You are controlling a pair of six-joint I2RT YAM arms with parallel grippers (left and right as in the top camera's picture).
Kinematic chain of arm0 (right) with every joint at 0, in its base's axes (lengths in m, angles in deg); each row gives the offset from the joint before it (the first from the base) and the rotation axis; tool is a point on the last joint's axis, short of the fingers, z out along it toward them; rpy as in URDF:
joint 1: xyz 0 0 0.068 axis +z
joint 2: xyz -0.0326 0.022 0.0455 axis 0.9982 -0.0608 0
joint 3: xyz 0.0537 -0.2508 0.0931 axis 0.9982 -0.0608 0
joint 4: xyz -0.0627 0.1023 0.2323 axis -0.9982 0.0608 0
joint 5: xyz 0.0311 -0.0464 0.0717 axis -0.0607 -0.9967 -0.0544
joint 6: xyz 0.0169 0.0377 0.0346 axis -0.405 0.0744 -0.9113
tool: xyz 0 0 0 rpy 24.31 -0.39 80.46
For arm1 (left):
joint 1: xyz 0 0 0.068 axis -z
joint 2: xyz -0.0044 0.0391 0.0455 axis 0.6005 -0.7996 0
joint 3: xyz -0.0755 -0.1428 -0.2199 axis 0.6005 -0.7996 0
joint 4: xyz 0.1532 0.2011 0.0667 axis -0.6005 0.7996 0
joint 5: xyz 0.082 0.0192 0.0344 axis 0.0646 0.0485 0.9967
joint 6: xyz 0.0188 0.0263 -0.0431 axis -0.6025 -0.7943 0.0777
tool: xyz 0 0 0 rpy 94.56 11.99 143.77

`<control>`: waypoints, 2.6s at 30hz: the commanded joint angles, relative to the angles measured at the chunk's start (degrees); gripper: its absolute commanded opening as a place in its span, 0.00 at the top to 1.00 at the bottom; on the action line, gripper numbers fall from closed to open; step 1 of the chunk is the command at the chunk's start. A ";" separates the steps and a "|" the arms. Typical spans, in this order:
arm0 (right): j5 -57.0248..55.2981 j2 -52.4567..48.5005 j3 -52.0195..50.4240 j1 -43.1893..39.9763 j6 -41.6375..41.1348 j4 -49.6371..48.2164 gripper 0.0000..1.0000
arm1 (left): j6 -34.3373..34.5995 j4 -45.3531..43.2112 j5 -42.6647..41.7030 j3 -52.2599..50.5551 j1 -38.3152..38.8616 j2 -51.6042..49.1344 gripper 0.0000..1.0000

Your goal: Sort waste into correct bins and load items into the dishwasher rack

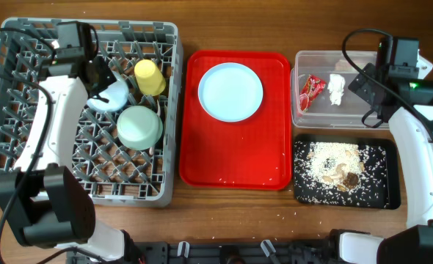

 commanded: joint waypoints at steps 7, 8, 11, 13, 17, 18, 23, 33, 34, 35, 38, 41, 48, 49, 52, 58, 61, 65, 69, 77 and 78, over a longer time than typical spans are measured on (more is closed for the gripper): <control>-1.01 1.16 0.42 0.04 0.31 -0.02 0.00 | 0.57 -0.72 -4.09 -0.24 -1.81 -1.75 0.96; -1.01 1.16 0.42 0.04 0.28 -0.02 0.00 | 0.59 0.20 -7.96 -0.24 -1.81 -1.75 0.96; -1.01 1.16 0.42 0.04 0.28 -0.02 0.00 | 0.57 3.76 -12.59 -0.24 -1.68 -1.75 0.96; -1.01 1.16 0.42 0.04 0.31 -0.02 0.00 | 0.59 3.26 -8.66 -0.46 -1.70 -1.86 0.96; -1.01 1.16 0.42 0.04 0.28 -0.02 0.00 | 0.66 -0.09 -7.26 -3.32 -1.68 -1.86 0.96; -1.01 1.16 0.42 0.04 0.31 -0.02 0.00 | 0.63 -1.29 -7.23 -4.33 -1.64 -1.90 0.96; -1.01 1.16 0.42 0.04 0.31 -0.02 0.00 | 0.63 -7.65 -7.19 -5.07 -1.70 -0.83 0.96; -1.01 1.16 0.42 0.04 0.31 -0.02 0.00 | 2.29 -8.28 -14.12 -5.07 -1.53 8.74 0.82; -1.01 1.16 0.42 0.04 0.31 -0.02 0.00 | 2.32 -8.28 -18.99 -5.07 -1.33 11.61 0.79; -1.01 1.16 0.42 0.04 0.31 -0.02 0.00 | 2.32 -8.28 -22.93 -5.09 -1.05 13.62 0.75; -1.01 1.16 0.42 0.04 0.28 -0.02 0.00 | 2.29 -8.28 -34.99 -5.09 1.75 19.02 0.36; -1.01 1.16 0.42 0.04 0.31 -0.02 0.00 | 2.32 -6.86 -39.08 -5.20 7.32 19.54 0.50; -1.01 1.16 0.42 0.04 0.28 -0.02 0.00 | 2.34 -9.05 -24.04 -6.75 29.35 9.92 0.96; -1.01 1.16 0.42 0.04 0.28 0.00 0.00 | 2.34 -10.67 -21.35 -6.75 32.44 7.30 0.96; -1.01 1.16 0.42 0.04 0.31 -0.02 0.00 | 2.36 -17.31 -14.58 -6.75 39.80 -1.44 0.93; -1.01 1.16 0.42 0.04 0.31 -0.02 0.00 | 3.63 -26.27 -7.82 -6.75 45.68 -18.18 0.96; -1.01 1.16 0.42 0.04 0.31 -0.02 0.00 | 3.65 -24.44 -10.34 -6.75 45.68 -20.92 0.96; -1.01 1.16 0.42 0.04 0.28 -0.02 0.00 | 3.65 -18.69 -32.13 -6.73 46.40 -20.79 0.96; -1.01 1.16 0.42 0.04 0.31 -0.02 0.00 | 3.39 -13.03 -54.99 -6.73 47.71 -20.79 0.96; -1.01 1.16 0.42 0.04 0.31 -0.02 0.00 | 3.63 -10.99 -52.19 -2.64 38.95 -17.05 0.96; -1.01 1.16 0.42 0.04 0.33 -0.02 0.00 | 3.65 -10.97 -51.91 -2.19 37.62 -15.67 0.96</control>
